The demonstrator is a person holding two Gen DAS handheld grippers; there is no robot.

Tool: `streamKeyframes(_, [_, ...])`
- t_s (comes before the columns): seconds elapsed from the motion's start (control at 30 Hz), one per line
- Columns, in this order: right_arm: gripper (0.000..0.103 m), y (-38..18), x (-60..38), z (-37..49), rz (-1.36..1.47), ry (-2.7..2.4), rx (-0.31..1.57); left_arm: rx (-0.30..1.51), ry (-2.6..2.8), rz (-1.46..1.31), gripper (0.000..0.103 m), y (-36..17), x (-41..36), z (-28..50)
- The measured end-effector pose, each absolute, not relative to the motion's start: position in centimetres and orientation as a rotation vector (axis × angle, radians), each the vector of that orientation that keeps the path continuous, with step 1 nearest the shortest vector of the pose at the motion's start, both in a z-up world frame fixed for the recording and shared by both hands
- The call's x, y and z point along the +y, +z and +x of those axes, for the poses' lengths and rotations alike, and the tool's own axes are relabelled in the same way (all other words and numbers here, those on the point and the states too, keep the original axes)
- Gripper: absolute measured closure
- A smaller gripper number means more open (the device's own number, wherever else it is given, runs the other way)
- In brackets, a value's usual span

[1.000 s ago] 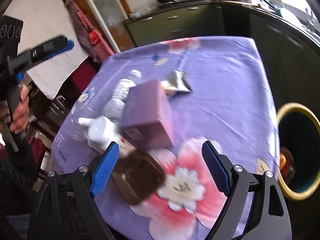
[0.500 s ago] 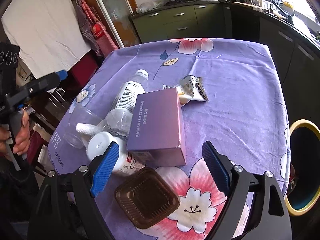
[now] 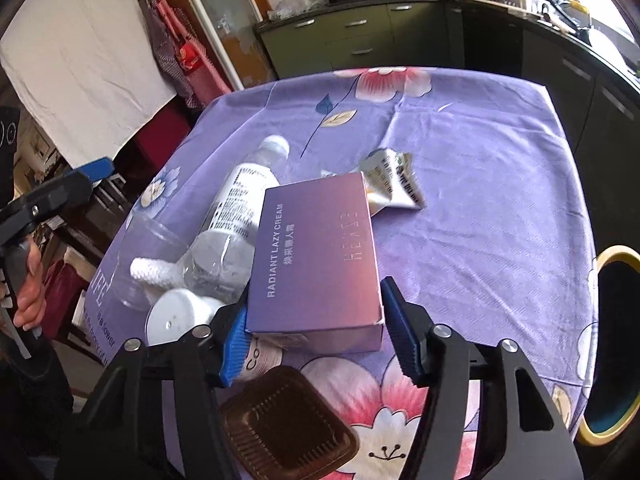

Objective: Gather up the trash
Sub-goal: 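Carry the purple box over the bin and open the right gripper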

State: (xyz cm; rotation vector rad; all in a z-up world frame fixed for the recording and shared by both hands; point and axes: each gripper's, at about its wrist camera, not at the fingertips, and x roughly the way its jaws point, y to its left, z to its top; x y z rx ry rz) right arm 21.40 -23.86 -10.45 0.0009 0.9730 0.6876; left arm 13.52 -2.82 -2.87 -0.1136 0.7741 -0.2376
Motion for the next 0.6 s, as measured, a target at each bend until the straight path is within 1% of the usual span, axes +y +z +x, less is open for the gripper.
streamKeyframes(0.17, [0.047,-9.6,-24.7,21.4,0.039,0.675,0.952,0.774,-0.233,-0.115,0.024,-2.9,-2.9,13.4])
streamKeyframes(0.33, [0.048,-7.2,-27.4,20.5,0.095,0.647,0.877,0.77,-0.232,-0.107,0.024,-2.7,-3.0,13.3])
streamKeyframes(0.43, [0.048,-5.2,-30.7,19.7,0.124,0.577,0.811,0.766,-0.234,-0.103,0.023,-2.6,-3.1,13.4])
streamKeyframes(0.5, [0.047,-4.1,-34.4,19.4,0.156,0.472,0.767,0.763,-0.234,-0.1,0.02,-2.5,-3.3,13.3])
streamKeyframes(0.6, [0.047,-4.2,-39.7,19.7,0.179,0.273,0.757,0.762,-0.241,-0.093,0.02,-2.5,-3.6,13.3])
